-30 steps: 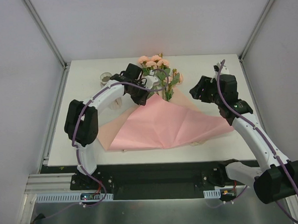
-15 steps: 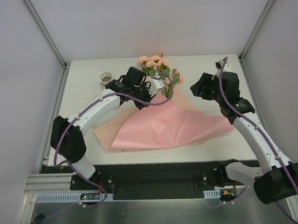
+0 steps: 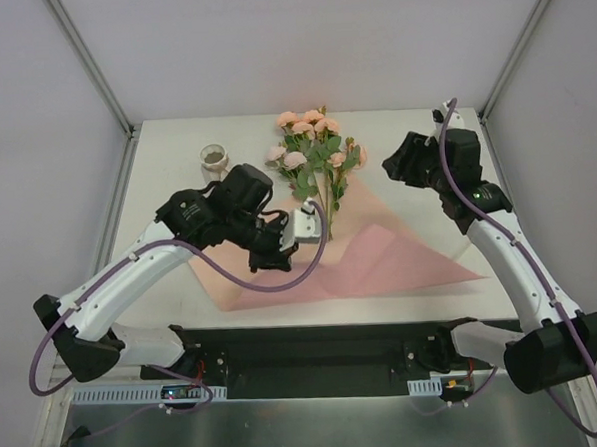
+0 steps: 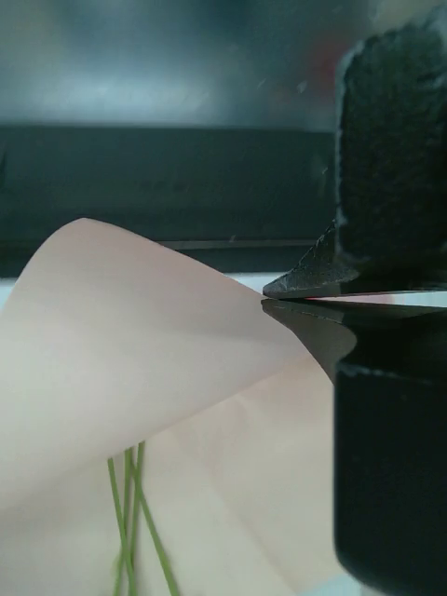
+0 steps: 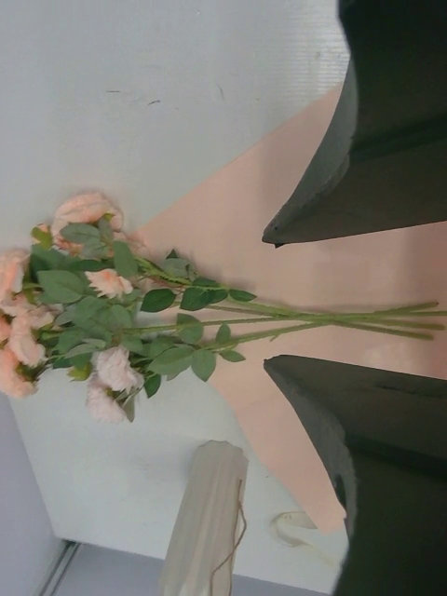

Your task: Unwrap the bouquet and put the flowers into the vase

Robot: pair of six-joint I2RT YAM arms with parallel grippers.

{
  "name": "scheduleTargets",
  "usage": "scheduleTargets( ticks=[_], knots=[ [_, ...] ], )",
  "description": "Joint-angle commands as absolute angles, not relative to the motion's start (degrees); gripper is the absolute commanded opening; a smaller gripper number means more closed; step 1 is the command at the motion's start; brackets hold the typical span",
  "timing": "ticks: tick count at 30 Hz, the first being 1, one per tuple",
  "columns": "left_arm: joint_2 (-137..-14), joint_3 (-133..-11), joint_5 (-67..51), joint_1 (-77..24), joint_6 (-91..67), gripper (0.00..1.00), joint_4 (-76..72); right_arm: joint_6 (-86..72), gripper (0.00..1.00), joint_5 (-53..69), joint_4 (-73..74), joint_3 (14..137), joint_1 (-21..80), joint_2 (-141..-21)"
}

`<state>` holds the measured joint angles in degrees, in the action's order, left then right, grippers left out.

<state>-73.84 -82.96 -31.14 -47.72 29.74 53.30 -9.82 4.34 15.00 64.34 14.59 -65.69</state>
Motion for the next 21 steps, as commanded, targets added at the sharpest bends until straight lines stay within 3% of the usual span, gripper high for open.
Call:
scheduleTargets(
  ticks=[1, 10, 11, 12, 14, 15, 16, 21],
  knots=[
    [-68.57, -83.49, -43.93, -52.98, 37.52, 0.0, 70.12, -8.88, 0.54, 3.35, 18.71, 66.18, 14.94, -68.9],
    [-64.95, -86.21, -59.83, -56.6, 46.48, 0.0, 84.07, -6.77, 0.52, -2.89, 25.57, 68.38, 19.06, -70.58],
    [-64.95, -86.48, -60.38, -56.78, 47.71, 0.06, 85.42, -6.51, 0.52, -3.6, 26.19, 68.64, 19.77, -70.75],
    [-64.69, -86.31, -60.55, -56.86, 48.51, 0.2, 86.21, -6.24, 0.52, -4.56, 27.32, 69.34, 20.65, -71.1],
    [-63.9, -84.47, -60.64, -56.87, 48.34, 0.79, 86.31, -6.24, 0.58, -7.02, 28.47, 70.04, 23.28, -71.54],
    [-63.72, -83.68, -60.38, -56.87, 49.56, 0.94, 86.22, -6.41, 0.62, -7.64, 29.61, 70.57, 24.51, -72.15],
    [-63.63, -82.71, -59.95, -56.95, 50.27, 0.99, 86.22, -6.68, 0.65, -8.6, 30.05, 71.01, 24.96, -72.59],
    [-65.56, -86.21, -50.12, -56.95, 49.05, 0.99, 84.73, -10.01, 0.67, -12.11, 33.39, 73.12, 28.11, -75.22]
  ],
)
